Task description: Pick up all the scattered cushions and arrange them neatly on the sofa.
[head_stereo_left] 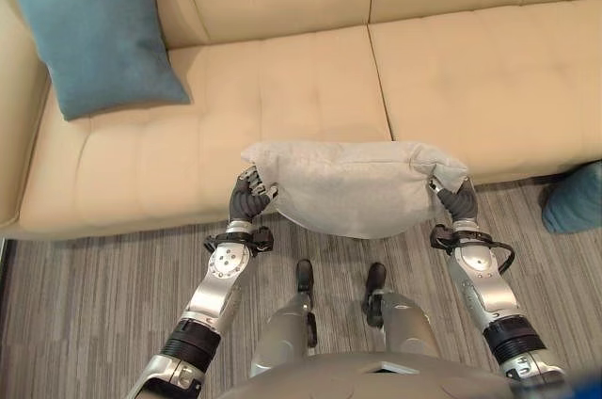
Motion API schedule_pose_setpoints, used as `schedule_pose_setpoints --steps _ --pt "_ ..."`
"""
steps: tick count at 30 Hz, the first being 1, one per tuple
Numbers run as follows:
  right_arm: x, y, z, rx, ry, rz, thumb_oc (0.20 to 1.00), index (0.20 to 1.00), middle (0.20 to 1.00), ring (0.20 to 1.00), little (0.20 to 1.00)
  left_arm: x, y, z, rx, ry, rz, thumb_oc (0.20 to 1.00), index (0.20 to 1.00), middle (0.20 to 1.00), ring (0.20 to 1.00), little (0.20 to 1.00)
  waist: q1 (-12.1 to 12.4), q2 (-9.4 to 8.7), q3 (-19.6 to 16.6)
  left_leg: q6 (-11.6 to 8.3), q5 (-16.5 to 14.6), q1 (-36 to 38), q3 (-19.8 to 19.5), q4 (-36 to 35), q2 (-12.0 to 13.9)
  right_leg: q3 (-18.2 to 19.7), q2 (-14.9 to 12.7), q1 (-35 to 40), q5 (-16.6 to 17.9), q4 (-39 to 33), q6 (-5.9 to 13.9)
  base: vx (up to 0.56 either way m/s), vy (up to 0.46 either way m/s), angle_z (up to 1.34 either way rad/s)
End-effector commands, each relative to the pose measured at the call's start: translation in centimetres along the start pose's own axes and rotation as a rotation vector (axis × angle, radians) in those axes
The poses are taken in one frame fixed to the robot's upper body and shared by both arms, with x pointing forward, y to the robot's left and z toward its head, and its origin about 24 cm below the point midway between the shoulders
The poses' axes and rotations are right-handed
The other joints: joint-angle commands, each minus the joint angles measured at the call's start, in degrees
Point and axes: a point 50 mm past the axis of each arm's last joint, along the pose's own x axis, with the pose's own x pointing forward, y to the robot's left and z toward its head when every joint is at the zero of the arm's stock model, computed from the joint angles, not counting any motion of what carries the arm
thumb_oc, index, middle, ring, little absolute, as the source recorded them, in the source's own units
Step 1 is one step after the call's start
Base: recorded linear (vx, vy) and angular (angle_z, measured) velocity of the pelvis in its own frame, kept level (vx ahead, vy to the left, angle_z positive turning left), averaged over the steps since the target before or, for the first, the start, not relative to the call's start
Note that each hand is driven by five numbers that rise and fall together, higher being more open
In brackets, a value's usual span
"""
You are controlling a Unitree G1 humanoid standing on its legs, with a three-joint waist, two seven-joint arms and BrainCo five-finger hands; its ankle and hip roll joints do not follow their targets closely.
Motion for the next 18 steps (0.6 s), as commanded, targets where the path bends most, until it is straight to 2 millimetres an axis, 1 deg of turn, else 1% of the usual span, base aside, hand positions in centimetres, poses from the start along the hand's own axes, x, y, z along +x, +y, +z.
schedule_pose_setpoints --steps 1,4,5,7,8,9,12,14,16,18 --pt "1.0 0.5 4.6 -0.001 -0.236 0.039 0.200 0.200 0.200 0.200 0.200 1.7 -0.5 4.2 0.027 -0.207 -0.071 0.200 0.200 0.200 0.200 0.200 -0.7 -3.24 -1.3 -3.67 -2.6 2.1 0.1 -0.5 1.4 1.1 -1.4 6.6 7.2 -11.9 7.08 0.10 -0.032 0.01" --pt "0.5 0.0 4.2 -0.005 -0.222 0.029 0.200 0.200 0.200 0.200 0.200 1.2 -0.1 3.7 0.053 -0.185 -0.067 0.200 0.200 0.200 0.200 0.200 -0.8 -3.28 -2.2 -3.96 -3.0 5.2 0.5 -0.9 1.9 1.3 -0.4 9.9 6.0 -12.2 6.72 0.10 -0.081 0.08" --pt "0.2 -0.2 3.9 -0.012 -0.213 0.023 0.200 0.200 0.200 0.200 0.200 1.0 0.0 3.4 0.055 -0.174 -0.065 0.200 0.200 0.200 0.200 0.200 -0.9 -3.35 -2.7 -4.20 -3.3 6.5 0.7 -0.7 2.3 1.4 0.2 11.4 5.1 -12.2 6.39 0.09 -0.096 0.03" --pt "0.0 -0.2 3.8 -0.009 -0.210 0.024 0.200 0.200 0.200 0.200 0.200 0.8 0.2 3.2 0.058 -0.166 -0.062 0.200 0.200 0.200 0.200 0.200 -1.0 -3.40 -2.7 -4.30 -3.6 7.3 0.8 -0.4 2.4 1.7 0.6 12.4 4.7 -12.4 6.16 0.06 -0.098 0.01" --pt "-0.1 -0.4 3.8 -0.013 -0.213 0.023 0.200 0.200 0.200 0.200 0.200 0.7 0.1 2.7 0.052 -0.141 -0.064 0.200 0.200 0.200 0.200 0.200 -1.2 -3.60 -2.9 -4.25 -4.6 7.9 0.7 1.1 2.7 2.0 1.2 14.0 4.1 -13.1 5.84 0.06 -0.126 -0.02" --pt "-0.2 -0.4 3.7 -0.017 -0.207 0.027 0.200 0.200 0.200 0.200 0.200 0.6 0.2 2.6 0.049 -0.134 -0.064 0.200 0.200 0.200 0.200 0.200 -1.2 -3.71 -2.9 -4.20 -5.1 8.1 0.7 1.9 2.7 2.0 1.3 14.7 3.9 -13.4 5.73 0.07 -0.120 -0.03" --pt "-0.4 -0.5 3.6 -0.035 -0.206 0.038 0.200 0.200 0.200 0.200 0.200 0.4 0.1 2.1 0.029 -0.113 -0.061 0.200 0.200 0.200 0.200 0.200 -1.2 -4.31 -2.0 -4.16 -7.5 7.3 0.0 7.8 2.5 2.0 1.1 16.4 3.1 -13.3 5.14 0.04 -0.060 -0.01" --pt "-0.4 -0.6 3.5 -0.040 -0.203 0.036 0.200 0.200 0.200 0.200 0.200 0.3 -0.3 2.0 0.016 -0.109 -0.070 0.200 0.200 0.200 0.200 0.200 -0.9 -5.02 -0.9 -4.45 -8.2 5.9 -0.4 11.9 1.7 2.0 0.5 17.7 2.8 -13.4 4.79 0.03 -0.011 0.00" --pt "-0.3 -0.6 3.7 -0.034 -0.208 0.036 0.200 0.200 0.200 0.200 0.200 0.3 -0.5 2.1 0.021 -0.116 -0.080 0.200 0.200 0.200 0.200 0.200 -0.5 -5.51 -0.4 -4.05 -8.2 3.4 -1.5 12.0 -0.1 2.1 0.4 17.8 2.9 -13.4 4.72 0.03 0.014 0.06" --pt "-0.2 -0.6 3.8 -0.027 -0.209 0.032 0.200 0.200 0.200 0.200 0.200 0.3 -0.4 2.2 0.037 -0.116 -0.083 0.200 0.200 0.200 0.200 0.200 -0.4 -5.76 -0.5 -3.59 -7.5 0.6 -1.3 11.8 -1.4 2.4 0.6 17.5 2.9 -13.2 4.76 0.07 0.040 0.14"
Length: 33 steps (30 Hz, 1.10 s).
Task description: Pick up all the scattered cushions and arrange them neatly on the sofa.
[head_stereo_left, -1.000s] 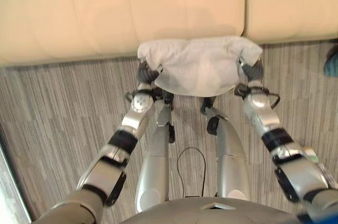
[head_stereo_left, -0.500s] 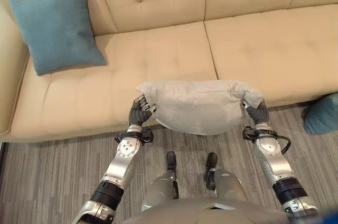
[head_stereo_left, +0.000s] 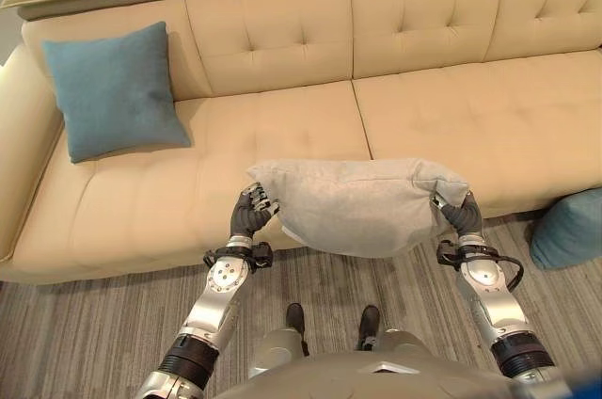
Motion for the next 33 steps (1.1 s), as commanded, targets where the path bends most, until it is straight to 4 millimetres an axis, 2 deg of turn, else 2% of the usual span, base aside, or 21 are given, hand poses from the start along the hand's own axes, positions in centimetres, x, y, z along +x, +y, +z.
schedule_pose_setpoints --steps 1,4,5,6,7,8,11,12,13,16,19,21,22,23,24,27,31,33 --pt "0.9 0.5 5.6 0.043 -0.273 0.033 0.200 0.200 0.200 0.200 0.200 1.2 -0.3 3.9 0.032 -0.198 -0.054 0.200 0.200 0.200 0.200 0.200 0.4 -2.49 -1.1 -0.37 -6.9 -2.0 0.2 1.1 -1.8 3.8 -1.7 1.2 0.0 0.5 5.09 0.17 0.135 0.05" --pt "1.4 1.8 6.8 0.071 -0.318 0.093 0.200 0.200 0.200 0.200 0.200 0.7 0.8 4.5 0.107 -0.236 -0.035 0.200 0.200 0.200 0.200 0.200 1.2 -1.51 -2.0 1.53 -7.8 1.8 0.6 -1.9 -3.1 6.3 -2.1 1.3 -1.3 3.8 6.26 0.19 0.201 -0.51" --pt "1.4 1.8 6.8 0.071 -0.317 0.093 0.200 0.200 0.200 0.200 0.200 0.7 0.8 4.5 0.107 -0.235 -0.035 0.200 0.200 0.200 0.200 0.200 1.5 -1.56 -1.8 1.56 -7.8 2.1 0.9 -2.1 -3.1 6.6 -2.1 1.3 -1.3 3.9 6.29 0.17 0.228 -0.96" --pt "1.4 2.4 7.2 0.076 -0.333 0.123 0.200 0.200 0.200 0.200 0.200 0.5 1.2 4.6 0.126 -0.243 -0.027 0.200 0.200 0.200 0.200 0.200 1.9 -1.02 -1.8 2.59 -8.1 3.8 1.3 -3.2 -3.7 7.4 -2.8 1.0 -1.4 6.7 6.64 0.19 0.335 -0.70" --pt "1.5 3.0 7.8 0.062 -0.358 0.159 0.200 0.200 0.200 0.200 0.200 0.6 1.5 5.1 0.145 -0.259 -0.021 0.200 0.200 0.200 0.200 0.200 2.0 0.80 -0.4 4.97 -8.2 6.7 1.9 -5.4 -4.0 9.2 -3.6 -5.0 -0.6 21.0 7.93 0.31 0.396 -0.61" --pt "1.5 3.3 8.0 0.066 -0.364 0.174 0.200 0.200 0.200 0.200 0.200 0.7 1.4 5.2 0.154 -0.266 -0.026 0.200 0.200 0.200 0.200 0.200 1.7 1.43 -0.3 5.34 -9.1 9.1 2.0 -7.1 -4.6 9.4 -3.8 -7.6 -0.6 20.6 7.92 0.28 0.281 -0.50" --pt "1.5 3.6 7.9 0.061 -0.360 0.184 0.200 0.200 0.200 0.200 0.200 0.7 1.3 5.0 0.135 -0.260 -0.025 0.200 0.200 0.200 0.200 0.200 1.6 1.78 -0.2 5.39 -9.3 10.4 1.6 -8.4 -4.7 9.1 -3.8 -8.9 0.4 16.6 7.69 0.15 -0.013 -0.52" --pt "1.6 3.6 8.0 0.059 -0.363 0.186 0.200 0.200 0.200 0.200 0.200 0.6 1.3 5.0 0.125 -0.257 -0.024 0.200 0.200 0.200 0.200 0.200 1.6 1.87 -0.1 5.24 -9.4 10.9 1.5 -8.8 -4.8 8.7 -4.2 -9.7 1.8 13.6 7.90 0.19 -0.081 0.14" --pt "1.6 3.6 8.3 0.046 -0.374 0.185 0.200 0.200 0.200 0.200 0.200 0.7 1.2 5.0 0.115 -0.259 -0.022 0.200 0.200 0.200 0.200 0.200 0.8 1.80 0.3 4.96 -9.8 12.1 0.7 -9.2 -5.0 9.6 -3.9 -11.7 3.8 9.0 8.52 0.25 -0.119 0.23" --pt "1.6 3.2 8.1 0.034 -0.373 0.168 0.200 0.200 0.200 0.200 0.200 0.9 0.8 5.1 0.124 -0.270 -0.036 0.200 0.200 0.200 0.200 0.200 0.4 0.82 0.2 4.86 -11.5 12.8 -1.0 -7.9 -5.6 12.0 -3.0 -9.8 4.6 6.2 8.58 0.21 -0.123 0.20" --pt "1.5 2.5 7.9 0.019 -0.368 0.147 0.200 0.200 0.200 0.200 0.200 0.9 0.4 5.0 0.090 -0.264 -0.042 0.200 0.200 0.200 0.200 0.200 0.0 0.56 -0.9 3.62 -12.5 13.0 -2.0 -6.9 -4.7 11.7 -2.1 -8.2 4.1 5.1 7.61 0.19 -0.155 0.76" --pt "1.4 1.8 7.6 0.008 -0.361 0.124 0.200 0.200 0.200 0.200 0.200 1.1 -0.1 4.9 0.071 -0.260 -0.056 0.200 0.200 0.200 0.200 0.200 -0.6 0.11 -1.2 1.98 -13.4 11.9 -2.3 -3.1 -4.2 10.5 -1.6 -5.6 3.4 3.5 6.78 0.19 -0.190 0.63" --pt "1.4 1.6 7.5 0.010 -0.356 0.114 0.200 0.200 0.200 0.200 0.200 1.2 -0.3 5.0 0.062 -0.261 -0.060 0.200 0.200 0.200 0.200 0.200 -0.7 -0.31 -1.0 1.01 -13.1 10.6 -1.9 -0.3 -4.1 10.0 -1.8 -4.7 3.3 3.1 6.41 0.18 -0.235 0.90" --pt "1.4 1.0 7.5 0.009 -0.352 0.095 0.200 0.200 0.200 0.200 0.200 1.4 -0.6 5.3 0.049 -0.270 -0.071 0.200 0.200 0.200 0.200 0.200 -0.7 -1.26 -0.6 -0.25 -12.2 6.6 -1.4 7.2 -3.3 8.7 -1.9 -2.9 2.6 2.0 5.37 0.19 -0.257 0.93" --pt "1.5 0.8 7.4 0.018 -0.344 0.084 0.200 0.200 0.200 0.200 0.200 1.5 -0.7 5.2 0.050 -0.262 -0.073 0.200 0.200 0.200 0.200 0.200 -0.4 -2.36 -0.2 0.02 -12.1 2.2 -0.2 11.3 -2.6 7.6 -2.2 -0.7 1.8 0.7 4.68 0.13 -0.195 0.92" --pt "1.4 0.6 7.3 0.020 -0.341 0.076 0.200 0.200 0.200 0.200 0.200 1.5 -0.5 5.0 0.060 -0.249 -0.075 0.200 0.200 0.200 0.200 0.200 0.1 -2.97 -0.4 0.86 -12.5 0.8 0.5 8.4 -2.7 7.4 -2.0 0.3 1.5 0.0 4.77 0.10 -0.056 0.30" --pt "1.4 0.4 7.2 0.026 -0.336 0.062 0.200 0.200 0.200 0.200 0.200 1.5 -0.3 5.1 0.081 -0.244 -0.071 0.200 0.200 0.200 0.200 0.200 1.1 -2.68 -0.3 0.57 -6.6 -1.9 0.8 1.1 -2.1 7.1 -0.7 1.9 0.3 -0.6 4.77 0.13 0.018 0.02" --pt "1.3 0.4 7.1 0.028 -0.334 0.059 0.200 0.200 0.200 0.200 0.200 1.4 -0.3 5.2 0.080 -0.252 -0.073 0.200 0.200 0.200 0.200 0.200 1.1 -2.49 -0.9 0.48 -6.0 -0.9 1.6 -1.0 -1.4 7.1 -0.1 2.5 -0.7 -0.6 4.74 0.20 0.105 -0.10"
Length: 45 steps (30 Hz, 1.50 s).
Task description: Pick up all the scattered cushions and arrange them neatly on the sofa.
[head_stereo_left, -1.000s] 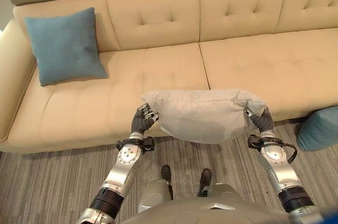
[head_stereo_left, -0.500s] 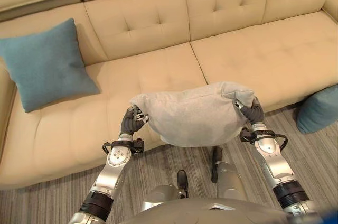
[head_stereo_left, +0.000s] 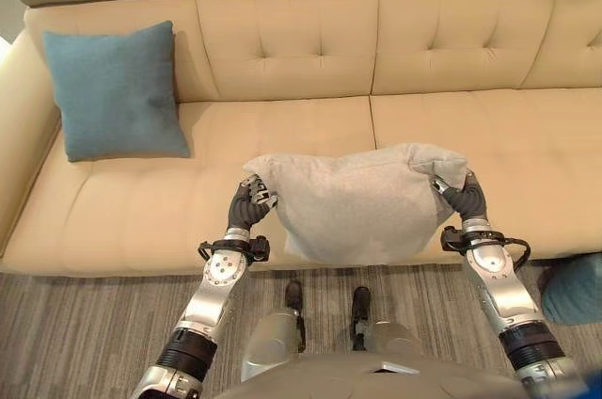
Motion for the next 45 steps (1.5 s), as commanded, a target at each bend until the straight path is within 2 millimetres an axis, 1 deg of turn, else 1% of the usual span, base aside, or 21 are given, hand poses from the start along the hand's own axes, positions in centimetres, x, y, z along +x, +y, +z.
schedule_pose_setpoints --steps 1,5,7,8,9,11,14,15,20,23,26,30,31,33,34,35,36,37,38,42,45 --pt "0.8 0.3 3.8 0.067 -0.209 -0.004 0.200 0.200 0.200 0.200 0.200 0.6 -0.3 3.4 -0.005 -0.178 -0.044 0.200 0.200 0.200 0.200 0.200 0.4 -0.24 -3.9 -0.36 -2.5 4.4 1.4 0.8 -0.9 0.2 -0.9 2.6 -4.6 3.3 7.63 0.23 0.164 -0.24" --pt "1.0 1.0 4.2 0.066 -0.221 0.013 0.200 0.200 0.200 0.200 0.200 0.3 0.3 3.6 0.007 -0.186 -0.023 0.200 0.200 0.200 0.200 0.200 1.6 0.22 -4.2 0.98 -3.2 8.4 3.0 -2.2 -1.8 0.9 -2.3 2.3 -5.4 8.1 8.85 0.14 0.189 -0.38" --pt "1.4 1.7 4.8 0.069 -0.247 0.030 0.200 0.200 0.200 0.200 0.200 0.4 0.9 4.1 0.023 -0.209 0.000 0.200 0.200 0.200 0.200 0.200 2.0 1.26 -3.4 2.56 -4.0 10.3 3.9 -2.5 -2.1 1.0 -4.2 -1.5 -4.5 16.6 10.55 0.05 0.191 -0.45" --pt "1.4 1.9 5.0 0.070 -0.256 0.037 0.200 0.200 0.200 0.200 0.200 0.4 1.2 4.3 0.024 -0.223 0.013 0.200 0.200 0.200 0.200 0.200 1.7 2.02 -2.6 3.26 -4.2 11.2 3.8 -2.9 -2.1 2.5 -4.0 -4.9 -3.7 22.3 11.32 0.05 0.145 -0.49" --pt "1.4 1.9 5.1 0.072 -0.260 0.037 0.200 0.200 0.200 0.200 0.200 0.4 1.3 4.4 0.023 -0.228 0.019 0.200 0.200 0.200 0.200 0.200 1.5 2.32 -2.6 3.45 -4.3 11.8 3.9 -3.3 -2.3 3.1 -4.0 -6.2 -3.6 23.4 11.30 0.11 0.117 -0.20" --pt "1.6 1.9 5.4 0.071 -0.272 0.041 0.200 0.200 0.200 0.200 0.200 0.6 1.3 4.8 0.013 -0.246 0.026 0.200 0.200 0.200 0.200 0.200 1.1 3.02 -2.3 3.54 -4.9 13.0 3.4 -3.8 -2.9 3.3 -4.6 -7.8 -3.4 19.2 10.58 0.15 0.016 -0.03" --pt "1.5 1.6 5.1 0.059 -0.263 0.030 0.200 0.200 0.200 0.200 0.200 0.6 0.9 4.7 0.000 -0.246 0.020 0.200 0.200 0.200 0.200 0.200 1.0 2.07 -3.0 3.13 -5.9 13.0 2.7 -3.0 -3.5 3.0 -4.8 -5.2 -2.4 12.6 10.60 0.18 -0.117 0.17" --pt "1.4 1.4 5.0 0.049 -0.258 0.027 0.200 0.200 0.200 0.200 0.200 0.5 0.9 4.6 -0.002 -0.242 0.016 0.200 0.200 0.200 0.200 0.200 0.9 1.95 -4.2 2.66 -5.9 13.5 2.6 -3.9 -3.4 2.4 -4.0 -3.4 -2.5 9.5 10.40 0.21 -0.114 0.27" --pt "1.2 0.9 4.6 0.025 -0.238 0.011 0.200 0.200 0.200 0.200 0.200 0.7 0.5 4.6 -0.006 -0.238 0.014 0.200 0.200 0.200 0.200 0.200 0.5 1.81 -5.4 1.64 -5.5 16.2 1.8 -6.6 -2.5 1.2 -2.7 0.8 -2.6 5.2 9.83 0.17 -0.099 0.14" --pt "1.5 1.0 5.2 0.005 -0.265 -0.006 0.200 0.200 0.200 0.200 0.200 1.3 -0.2 5.5 -0.025 -0.268 0.028 0.200 0.200 0.200 0.200 0.200 0.5 1.67 -5.8 0.92 -5.0 17.2 1.4 -8.2 -1.8 0.5 -2.2 2.6 -2.6 2.6 9.60 0.11 -0.074 0.12" --pt "3.2 2.5 8.5 -0.004 -0.383 -0.025 0.200 0.200 0.200 0.200 0.200 3.4 -2.2 8.3 -0.086 -0.361 0.034 0.200 0.200 0.200 0.200 0.200 0.3 1.32 -5.6 0.00 -4.3 15.5 0.9 -8.3 -1.0 -0.3 -1.9 2.5 -2.2 0.4 9.53 0.04 -0.078 0.17" --pt "4.7 3.9 11.7 0.008 -0.489 -0.040 0.200 0.200 0.200 0.200 0.200 5.4 -4.2 11.4 -0.127 -0.447 0.021 0.200 0.200 0.200 0.200 0.200 -0.1 1.57 -4.7 -0.42 -3.3 12.5 0.4 -8.3 -0.7 -0.5 -1.8 -0.1 -1.9 0.4 9.49 -0.07 -0.032 0.18" --pt "5.5 4.6 13.5 0.016 -0.541 -0.055 0.200 0.200 0.200 0.200 0.200 6.3 -5.0 13.8 -0.134 -0.516 0.017 0.200 0.200 0.200 0.200 0.200 -0.2 1.73 -3.8 -0.67 -2.6 10.5 -0.1 -8.3 -0.5 -0.5 -1.8 -2.0 -1.5 0.4 9.47 -0.14 -0.027 0.19" --pt "6.3 5.2 15.4 0.019 -0.589 -0.067 0.200 0.200 0.200 0.200 0.200 7.1 -5.8 16.3 -0.126 -0.586 0.010 0.200 0.200 0.200 0.200 0.200 -0.4 1.97 -3.1 -0.85 -1.8 8.0 -0.6 -8.3 -0.5 -0.4 -1.6 -4.6 -0.8 0.4 9.34 -0.14 -0.017 0.21" --pt "7.2 5.3 17.7 0.019 -0.651 -0.101 0.200 0.200 0.200 0.200 0.200 7.8 -6.4 19.2 -0.112 -0.669 0.006 0.200 0.200 0.200 0.200 0.200 -0.5 2.14 -2.5 -1.25 -0.7 4.9 -1.0 -8.3 -0.4 -0.3 -1.5 -7.6 0.0 0.4 9.31 -0.15 -0.012 0.22" --pt "7.5 5.4 18.8 0.020 -0.682 -0.112 0.200 0.200 0.200 0.200 0.200 8.0 -6.6 20.6 -0.098 -0.711 0.009 0.200 0.200 0.200 0.200 0.200 -0.6 2.23 -2.2 -1.45 -0.2 3.5 -1.3 -8.3 -0.5 -0.1 -1.5 -9.1 0.5 0.4 9.33 -0.19 -0.015 0.17" --pt "8.1 5.3 21.0 0.018 -0.737 -0.140 0.200 0.200 0.200 0.200 0.200 8.5 -6.8 22.9 -0.065 -0.776 0.019 0.200 0.200 0.200 0.200 0.200 -0.8 2.36 -2.5 -1.81 0.7 0.3 -1.6 -8.3 -0.5 0.1 -1.4 -12.1 1.4 0.4 9.36 -0.13 -0.018 0.09" --pt "8.4 5.2 21.8 0.015 -0.752 -0.150 0.200 0.200 0.200 0.200 0.200 8.8 -6.9 24.0 -0.055 -0.801 0.028 0.200 0.200 0.200 0.200 0.200 -0.9 2.30 -2.8 -1.94 1.2 -1.2 -1.7 -8.3 -0.6 0.3 -1.4 -13.3 1.7 0.4 9.41 -0.14 -0.026 0.05" --pt "9.2 4.9 24.7 0.003 -0.815 -0.185 0.200 0.200 0.200 0.200 0.200 9.4 -7.0 26.4 -0.030 -0.854 0.048 0.200 0.200 0.200 0.200 0.200 -0.9 2.33 -3.7 -2.51 2.4 -5.4 -1.9 -8.3 -0.5 0.4 -1.7 -17.1 2.7 0.4 9.66 -0.10 -0.033 0.03" --pt "10.0 4.1 27.3 -0.037 -0.854 -0.226 0.200 0.200 0.200 0.200 0.200 10.1 -7.4 28.9 -0.005 -0.884 0.055 0.200 0.200 0.200 0.200 0.200 -0.7 2.59 -3.6 -3.47 3.4 -9.6 -2.0 -8.3 -0.2 0.1 -1.8 -21.1 3.5 0.4 10.14 -0.07 -0.028 0.02" --pt "10.4 3.6 28.2 -0.060 -0.861 -0.260 0.200 0.200 0.200 0.200 0.200 10.1 -7.3 29.1 -0.030 -0.888 0.049 0.200 0.200 0.200 0.200 0.200 -0.6 2.85 -3.5 -3.70 4.4 -12.4 -2.2 -8.3 -0.1 0.0 -1.9 -24.2 4.2 0.4 10.30 -0.06 -0.015 -0.02"
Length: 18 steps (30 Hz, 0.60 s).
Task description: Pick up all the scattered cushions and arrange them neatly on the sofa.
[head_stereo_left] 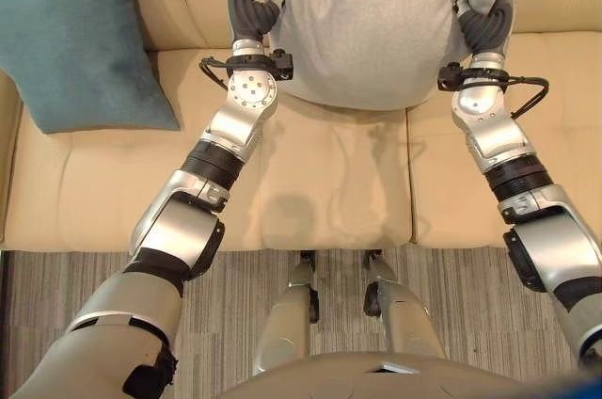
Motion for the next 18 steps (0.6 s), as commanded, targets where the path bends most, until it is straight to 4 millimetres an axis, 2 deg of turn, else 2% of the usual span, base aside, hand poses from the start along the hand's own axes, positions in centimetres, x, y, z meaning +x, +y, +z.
schedule_pose_setpoints --steps 1,7,11,14,18 --pt "1.3 2.1 6.8 0.126 -0.262 0.036 0.200 0.200 0.200 0.200 0.200 0.5 -2.7 4.8 -0.126 -0.223 -0.096 0.200 0.200 0.200 0.200 0.200 -0.9 -3.33 -2.2 -3.71 -4.3 1.9 0.2 0.2 -0.9 3.1 -2.8 3.0 -3.9 0.3 8.53 -0.07 -0.039 -0.02" --pt "1.9 1.8 6.5 0.080 -0.250 0.033 0.200 0.200 0.200 0.200 0.200 0.0 -3.2 4.1 -0.173 -0.182 -0.102 0.200 0.200 0.200 0.200 0.200 -0.6 -3.43 -2.4 -3.97 -4.0 -0.1 0.1 0.2 -0.7 3.2 -2.5 0.8 -3.7 0.3 8.66 -0.01 -0.024 0.00" --pt "1.8 1.8 4.7 0.025 -0.187 0.058 0.200 0.200 0.200 0.200 0.200 -0.6 -3.6 3.1 -0.187 -0.137 -0.116 0.200 0.200 0.200 0.200 0.200 -0.6 -3.48 -2.7 -4.31 -3.4 -2.0 -0.3 0.2 -0.4 2.9 -2.7 -1.2 -3.3 0.3 8.76 -0.03 -0.065 0.03" --pt "1.9 1.6 4.3 0.006 -0.175 0.058 0.200 0.200 0.200 0.200 0.200 -0.8 -3.8 3.7 -0.240 -0.151 -0.120 0.200 0.200 0.200 0.200 0.200 -0.6 -3.34 -2.8 -4.40 -3.4 -2.3 -0.4 0.2 -0.4 2.8 -2.8 -1.4 -3.3 0.3 8.78 -0.01 -0.041 0.08" --pt "1.7 1.0 3.6 -0.007 -0.164 0.051 0.200 0.200 0.200 0.200 0.200 -1.4 -4.0 5.6 -0.286 -0.233 -0.143 0.200 0.200 0.200 0.200 0.200 -0.1 -3.22 -3.0 -4.60 -3.6 -1.5 -0.5 0.2 -0.2 2.4 -2.8 -0.7 -3.7 0.3 8.78 0.00 -0.029 0.01"
